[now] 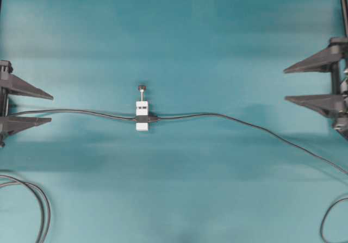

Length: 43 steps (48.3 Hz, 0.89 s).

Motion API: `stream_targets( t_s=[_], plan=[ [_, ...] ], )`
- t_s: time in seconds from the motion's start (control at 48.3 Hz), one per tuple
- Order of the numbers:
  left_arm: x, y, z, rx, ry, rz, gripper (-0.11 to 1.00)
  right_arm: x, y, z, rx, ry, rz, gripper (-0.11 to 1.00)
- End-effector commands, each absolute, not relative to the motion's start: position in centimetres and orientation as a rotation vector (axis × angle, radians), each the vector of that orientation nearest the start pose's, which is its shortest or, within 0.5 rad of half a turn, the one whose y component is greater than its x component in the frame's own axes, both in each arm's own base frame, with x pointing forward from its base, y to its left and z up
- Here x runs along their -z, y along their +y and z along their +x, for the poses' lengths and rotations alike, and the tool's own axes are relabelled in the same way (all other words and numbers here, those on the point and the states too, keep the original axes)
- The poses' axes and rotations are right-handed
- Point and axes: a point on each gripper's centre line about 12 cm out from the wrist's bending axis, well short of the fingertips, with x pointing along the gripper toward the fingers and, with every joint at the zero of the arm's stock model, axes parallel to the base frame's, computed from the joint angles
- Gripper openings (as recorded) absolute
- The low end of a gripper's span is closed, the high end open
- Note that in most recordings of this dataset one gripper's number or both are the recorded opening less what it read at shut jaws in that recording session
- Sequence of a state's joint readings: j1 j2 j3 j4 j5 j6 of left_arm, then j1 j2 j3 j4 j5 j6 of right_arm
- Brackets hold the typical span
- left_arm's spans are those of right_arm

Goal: Insert the USB cable into the female connector supported by the left arm.

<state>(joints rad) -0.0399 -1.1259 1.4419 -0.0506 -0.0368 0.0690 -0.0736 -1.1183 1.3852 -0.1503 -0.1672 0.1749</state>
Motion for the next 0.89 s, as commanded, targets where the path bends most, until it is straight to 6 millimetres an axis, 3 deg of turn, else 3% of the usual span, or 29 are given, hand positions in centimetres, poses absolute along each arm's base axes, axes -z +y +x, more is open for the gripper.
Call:
stream_targets(
  t_s=[0.0, 0.145, 0.31, 0.662, 0.869],
  plan=[
    [-18.3, -0.6, 15.4, 0.042, 0.283, 0.023, 0.69, -23.1, -0.9, 16.0, 0.049, 0.053, 0.035, 0.71],
    [-16.6, -0.6, 14.8, 0.042, 0.325, 0.024, 0.69, -21.9, -0.9, 15.7, 0.051, 0.081, 0.04, 0.71],
    [-17.3, -0.5, 15.1, 0.038, 0.294, 0.041, 0.69, -20.2, -0.9, 15.3, 0.053, 0.129, 0.045, 0.71],
    [-18.1, -0.9, 15.3, 0.083, 0.349, 0.161, 0.69, -20.7, -0.7, 15.5, 0.045, 0.143, 0.025, 0.71],
    [-18.1, -0.9, 15.3, 0.087, 0.357, 0.153, 0.69, -19.3, 1.5, 15.1, -0.099, 0.299, -0.025, 0.71]
  ],
)
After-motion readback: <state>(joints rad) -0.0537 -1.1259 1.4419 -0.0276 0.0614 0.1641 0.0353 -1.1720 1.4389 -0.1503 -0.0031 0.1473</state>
